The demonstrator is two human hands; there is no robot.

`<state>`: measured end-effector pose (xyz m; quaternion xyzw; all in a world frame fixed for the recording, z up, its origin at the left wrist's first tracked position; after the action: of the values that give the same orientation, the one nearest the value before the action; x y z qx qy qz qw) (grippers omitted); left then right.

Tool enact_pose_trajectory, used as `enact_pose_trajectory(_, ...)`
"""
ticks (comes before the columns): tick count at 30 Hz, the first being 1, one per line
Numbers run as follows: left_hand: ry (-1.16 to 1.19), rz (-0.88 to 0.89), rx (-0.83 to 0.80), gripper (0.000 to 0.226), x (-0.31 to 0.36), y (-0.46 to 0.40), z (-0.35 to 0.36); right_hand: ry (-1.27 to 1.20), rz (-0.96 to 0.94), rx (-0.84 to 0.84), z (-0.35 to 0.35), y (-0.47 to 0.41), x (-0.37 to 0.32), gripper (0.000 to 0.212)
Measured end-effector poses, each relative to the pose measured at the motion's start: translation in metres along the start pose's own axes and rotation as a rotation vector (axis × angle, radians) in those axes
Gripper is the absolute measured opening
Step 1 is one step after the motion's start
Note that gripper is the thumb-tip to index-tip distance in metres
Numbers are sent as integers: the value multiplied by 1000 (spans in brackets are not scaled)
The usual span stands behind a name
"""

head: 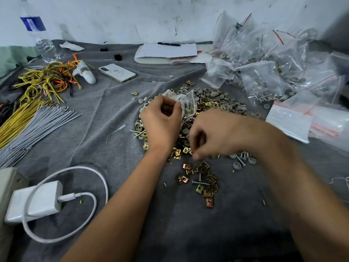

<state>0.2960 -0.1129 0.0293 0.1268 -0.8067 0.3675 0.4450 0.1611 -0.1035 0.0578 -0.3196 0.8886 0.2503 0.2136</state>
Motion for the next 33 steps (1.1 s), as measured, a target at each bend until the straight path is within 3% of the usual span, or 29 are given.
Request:
enact_pose_trajectory(3,2,-6,-11,23,-1,0,2,168,10,-208,35,5,-17,17)
enact_pose_trajectory(6,-2,-11,-17,23,-1,0,3,423,-57,-163,46,6,-35,26)
enact_pose_trajectory(10,9,-16,-20,26,-3,1,3,474,-84,-132,51,6,-41,53)
enact_pose_trajectory(13,9,-12,-28,28,-2,0,3,451,-78,-113,49,4,-35,49)
enact_pose_trajectory(17,0,-11,-29,31,-2,0,3,343,-50,-70,38,0,-20,24)
enact_pose_trajectory(20,-2,-11,-37,28,-2,0,3,69,-100,162,10,-6,-7,6)
enact_pose_trajectory(23,-4,14,-59,21,0,1,3,-290,-203,610,-31,-2,13,7)
enact_pose_trajectory(26,9,31,-77,15,2,3,4,-363,-222,906,-45,4,26,2)
enact_pose_trajectory(33,77,47,-91,19,5,2,4,-120,-159,888,-33,-12,25,7)
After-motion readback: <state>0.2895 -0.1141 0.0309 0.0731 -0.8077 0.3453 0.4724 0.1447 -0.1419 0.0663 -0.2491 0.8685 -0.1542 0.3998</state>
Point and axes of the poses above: each hand's wrist, its own y-axis away from the middle knuckle, its own z-axis out of the palm, x = y × z, the point moved 7 cm from there along -y, towards the middle knuckle, and after that the axes turned 12 degrees about -y, right-handed, at the moved point
